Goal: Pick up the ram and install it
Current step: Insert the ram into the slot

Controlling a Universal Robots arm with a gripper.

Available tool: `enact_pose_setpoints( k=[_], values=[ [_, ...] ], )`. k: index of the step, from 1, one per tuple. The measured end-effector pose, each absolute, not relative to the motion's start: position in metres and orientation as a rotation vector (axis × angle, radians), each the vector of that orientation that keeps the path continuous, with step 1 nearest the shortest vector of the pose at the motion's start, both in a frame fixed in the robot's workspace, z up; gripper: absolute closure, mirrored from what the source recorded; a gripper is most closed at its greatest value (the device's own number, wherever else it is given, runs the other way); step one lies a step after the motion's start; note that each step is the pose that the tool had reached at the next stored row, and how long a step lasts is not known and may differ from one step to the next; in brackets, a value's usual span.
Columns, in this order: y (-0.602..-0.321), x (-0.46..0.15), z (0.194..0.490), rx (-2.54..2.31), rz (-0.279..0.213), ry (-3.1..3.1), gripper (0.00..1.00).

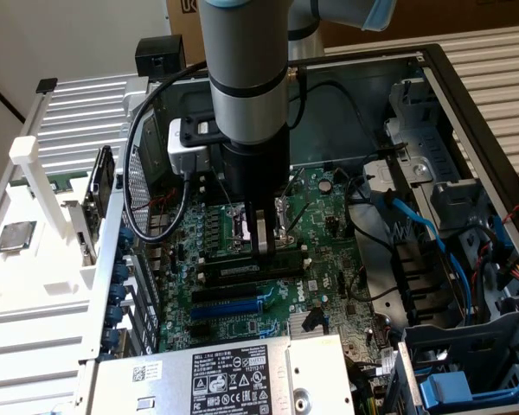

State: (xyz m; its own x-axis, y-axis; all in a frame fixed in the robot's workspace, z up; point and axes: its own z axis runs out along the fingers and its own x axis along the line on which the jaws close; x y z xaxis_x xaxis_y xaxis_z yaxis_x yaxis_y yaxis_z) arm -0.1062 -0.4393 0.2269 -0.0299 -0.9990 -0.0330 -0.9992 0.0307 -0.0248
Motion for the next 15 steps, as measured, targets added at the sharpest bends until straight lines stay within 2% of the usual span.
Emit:
enact_pose_setpoints(
  k=[9, 10, 15],
  values=[
    [-0.4393, -0.1062, 0.2269, -2.159, 0.008, 2.225, 0.87],
    [-0.4393, -0.1062, 0.2269, -2.159, 0.008, 2.225, 0.8],
    [-0.4393, -0.1062, 0.2269, -2.159, 0.008, 2.225, 0.8]
  ],
)
